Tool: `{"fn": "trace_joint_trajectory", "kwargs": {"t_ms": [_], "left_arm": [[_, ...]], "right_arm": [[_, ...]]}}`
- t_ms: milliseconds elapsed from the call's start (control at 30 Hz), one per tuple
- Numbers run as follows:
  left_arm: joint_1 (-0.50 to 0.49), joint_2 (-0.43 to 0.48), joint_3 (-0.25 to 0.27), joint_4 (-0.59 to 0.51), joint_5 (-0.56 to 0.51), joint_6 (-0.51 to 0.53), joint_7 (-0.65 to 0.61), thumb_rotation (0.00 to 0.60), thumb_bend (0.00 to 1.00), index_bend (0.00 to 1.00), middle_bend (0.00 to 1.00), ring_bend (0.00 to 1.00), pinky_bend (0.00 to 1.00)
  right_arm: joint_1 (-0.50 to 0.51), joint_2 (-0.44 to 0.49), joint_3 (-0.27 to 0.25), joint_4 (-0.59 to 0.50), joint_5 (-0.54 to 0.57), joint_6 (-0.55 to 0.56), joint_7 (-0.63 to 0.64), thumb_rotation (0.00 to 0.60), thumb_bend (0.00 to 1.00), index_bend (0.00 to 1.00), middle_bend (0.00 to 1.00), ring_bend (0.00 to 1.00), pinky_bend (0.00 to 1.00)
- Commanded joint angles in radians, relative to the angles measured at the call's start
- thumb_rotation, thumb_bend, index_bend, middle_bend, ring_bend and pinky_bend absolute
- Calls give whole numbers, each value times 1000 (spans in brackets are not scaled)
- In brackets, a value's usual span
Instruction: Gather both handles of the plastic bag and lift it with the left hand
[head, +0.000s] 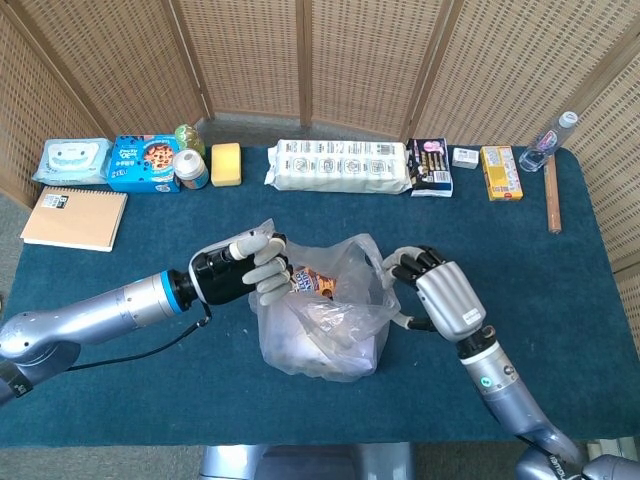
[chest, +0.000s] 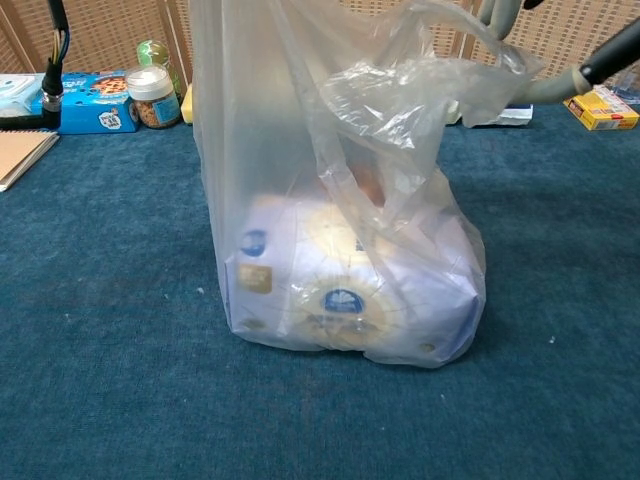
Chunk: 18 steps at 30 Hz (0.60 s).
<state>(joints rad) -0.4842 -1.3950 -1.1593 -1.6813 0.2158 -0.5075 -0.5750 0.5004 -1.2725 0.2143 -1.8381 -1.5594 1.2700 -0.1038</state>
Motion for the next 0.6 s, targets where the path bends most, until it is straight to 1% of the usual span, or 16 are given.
{"fn": "trace_joint_trajectory", "kwargs": {"t_ms": [33,133,233,500,600], "left_arm": [[2,1,0,-1,1,1,-1,321,316,708,836,716,694],[5,3,-1,0,2,3,-4,318,317,708,837,716,694],[14,9,1,4,3,3,-8,323,316,709,837,716,694],[25,21,3,12,9,5,-13,323,316,709,836,716,694],[26,22,3,14,11,0,-11,322,316,708,836,716,694]], "right_arm": [[4,-16,7,-2,7,11,-14,600,196,629,448,361,293],[2,-40,15,7,4,38,-8,600,196,711,520,431,334],[-6,-68,22,30,-1,80,17,600,196,755,558,468,359],[-27,-64,32,48,-13,143,99,600,199,782,592,498,387],[-36,-53,39,37,-4,158,135,600,200,785,603,505,394]]}}
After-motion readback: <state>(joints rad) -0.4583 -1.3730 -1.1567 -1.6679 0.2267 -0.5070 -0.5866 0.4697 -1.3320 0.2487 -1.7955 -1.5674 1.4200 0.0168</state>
